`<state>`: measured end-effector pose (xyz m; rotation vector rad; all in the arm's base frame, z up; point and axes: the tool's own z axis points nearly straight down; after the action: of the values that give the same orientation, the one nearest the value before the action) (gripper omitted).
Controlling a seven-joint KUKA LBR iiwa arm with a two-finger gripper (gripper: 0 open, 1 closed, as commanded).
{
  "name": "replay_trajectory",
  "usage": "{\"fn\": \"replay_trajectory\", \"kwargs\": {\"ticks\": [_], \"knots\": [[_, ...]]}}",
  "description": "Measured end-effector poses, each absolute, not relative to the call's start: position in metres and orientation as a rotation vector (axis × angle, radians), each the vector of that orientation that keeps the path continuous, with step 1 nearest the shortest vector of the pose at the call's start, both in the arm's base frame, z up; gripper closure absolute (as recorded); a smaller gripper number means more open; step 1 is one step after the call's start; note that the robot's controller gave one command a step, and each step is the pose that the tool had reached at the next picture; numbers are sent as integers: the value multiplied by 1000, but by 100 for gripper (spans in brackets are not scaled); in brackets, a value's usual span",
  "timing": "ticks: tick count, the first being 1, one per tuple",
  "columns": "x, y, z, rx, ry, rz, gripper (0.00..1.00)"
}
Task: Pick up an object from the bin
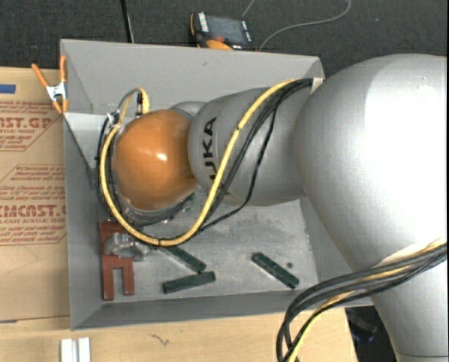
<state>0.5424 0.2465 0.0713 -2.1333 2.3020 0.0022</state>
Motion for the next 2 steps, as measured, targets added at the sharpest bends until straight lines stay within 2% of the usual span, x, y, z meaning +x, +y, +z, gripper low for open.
{"fn": "replay_trajectory", "kwargs": {"ticks": [1,2], "knots": [[542,245,70,-2134,2305,1,0],[543,248,73,-2132,2300,3,100]]}}
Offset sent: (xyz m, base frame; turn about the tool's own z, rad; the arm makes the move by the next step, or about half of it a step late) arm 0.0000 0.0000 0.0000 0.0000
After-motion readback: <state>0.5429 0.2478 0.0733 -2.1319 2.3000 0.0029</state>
